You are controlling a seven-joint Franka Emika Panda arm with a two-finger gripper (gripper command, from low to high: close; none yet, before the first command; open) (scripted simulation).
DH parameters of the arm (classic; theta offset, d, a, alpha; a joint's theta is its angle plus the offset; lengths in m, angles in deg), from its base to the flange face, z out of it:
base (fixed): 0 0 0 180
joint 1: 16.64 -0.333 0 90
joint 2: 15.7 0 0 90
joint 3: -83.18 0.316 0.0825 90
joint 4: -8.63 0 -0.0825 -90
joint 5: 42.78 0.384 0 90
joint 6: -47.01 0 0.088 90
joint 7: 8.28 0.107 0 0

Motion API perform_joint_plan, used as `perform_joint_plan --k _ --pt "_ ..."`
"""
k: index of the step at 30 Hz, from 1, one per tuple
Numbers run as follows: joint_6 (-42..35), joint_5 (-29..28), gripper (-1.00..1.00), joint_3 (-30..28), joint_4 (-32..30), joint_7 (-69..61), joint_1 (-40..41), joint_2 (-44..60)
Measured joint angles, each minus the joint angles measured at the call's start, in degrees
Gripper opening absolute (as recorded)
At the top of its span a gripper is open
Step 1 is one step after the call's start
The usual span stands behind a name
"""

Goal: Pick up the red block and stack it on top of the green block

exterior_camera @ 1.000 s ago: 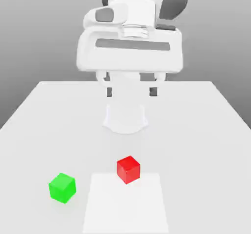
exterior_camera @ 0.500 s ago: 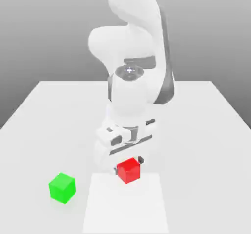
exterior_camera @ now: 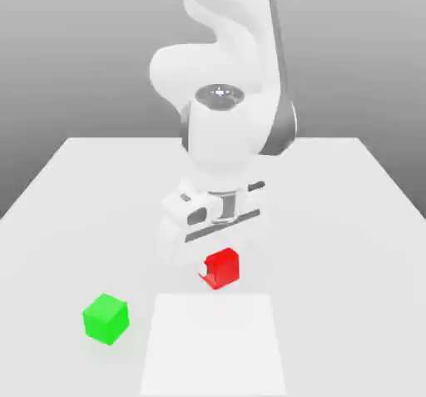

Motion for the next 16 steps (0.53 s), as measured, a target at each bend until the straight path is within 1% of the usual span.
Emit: perform_joint_plan --k 4,7,9,12,13,16 --pt "-5.43 0.2 -1.0 -5.46 7.54 4.84 6.23 2.03" --pt "-8.62 -0.2 -1.0 -9.72 13.27 8.78 12.69 4.6" --pt "-6.59 1.27 -1.0 -9.55 14.62 8.51 14.11 8.08" --pt "-1.24 4.84 -1.0 -7.79 15.26 6.17 14.78 14.21" --pt "0.41 6.02 1.0 -7.09 15.38 5.34 15.19 16.03" --pt "0.41 6.02 1.0 -7.09 15.38 5.34 15.19 16.02"
